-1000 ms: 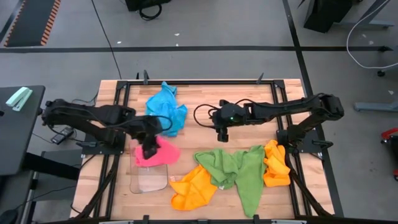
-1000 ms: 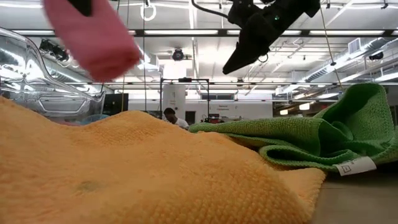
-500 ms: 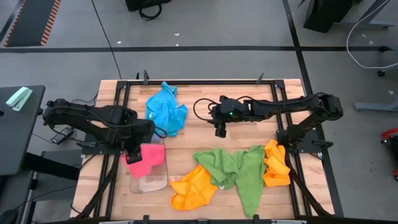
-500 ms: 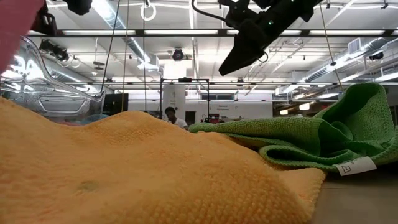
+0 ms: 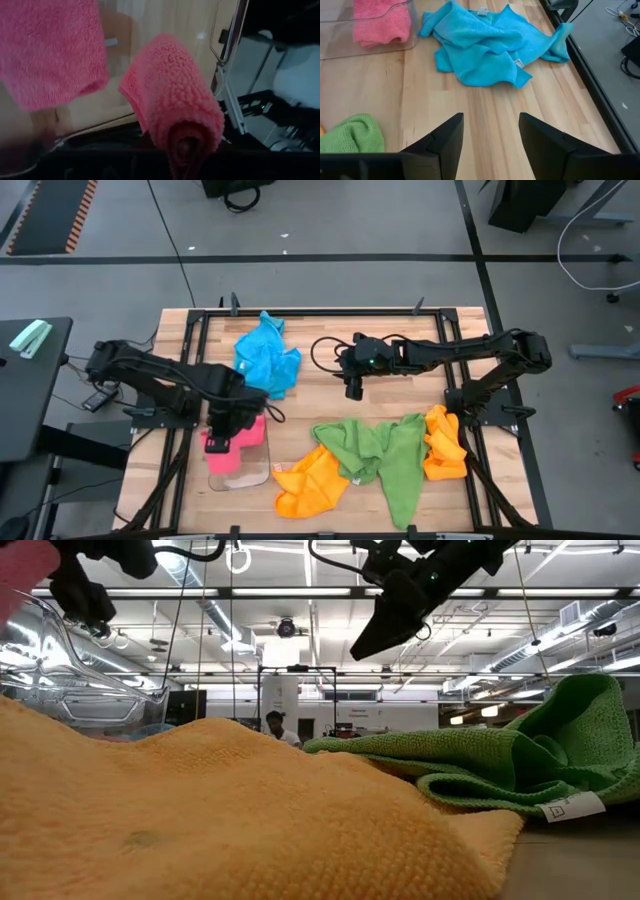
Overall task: Fold microfiber towels
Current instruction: Put the pink microfiber cloth into the transparent bin
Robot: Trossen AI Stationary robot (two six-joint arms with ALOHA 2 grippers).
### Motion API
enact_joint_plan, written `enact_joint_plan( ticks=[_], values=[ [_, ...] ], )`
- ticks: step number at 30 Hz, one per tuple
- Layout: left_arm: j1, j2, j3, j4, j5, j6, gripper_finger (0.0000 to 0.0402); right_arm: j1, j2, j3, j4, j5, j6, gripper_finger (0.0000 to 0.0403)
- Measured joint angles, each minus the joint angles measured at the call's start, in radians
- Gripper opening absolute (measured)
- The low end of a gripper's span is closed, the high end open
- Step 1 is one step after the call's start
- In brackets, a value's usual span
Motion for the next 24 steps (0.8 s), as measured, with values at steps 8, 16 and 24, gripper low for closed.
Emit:
enact_joint_plan(
  ticks=[8,16,24],
  values=[
    [-0.027,0.029,0.156,-0.039,-0.101,0.253,0.0025,-0.009,0.0,0.0,0.008,0.0,0.018,0.02],
    [-0.184,0.072,0.341,-0.207,-0.311,0.705,0.0025,-0.021,0.0,0.0,0.014,0.0,0.068,0.02],
    [-0.278,0.069,0.403,-0.205,-0.21,0.685,0.0017,-0.029,0.0,0.0,0.016,0.016,0.15,0.02]
  ],
)
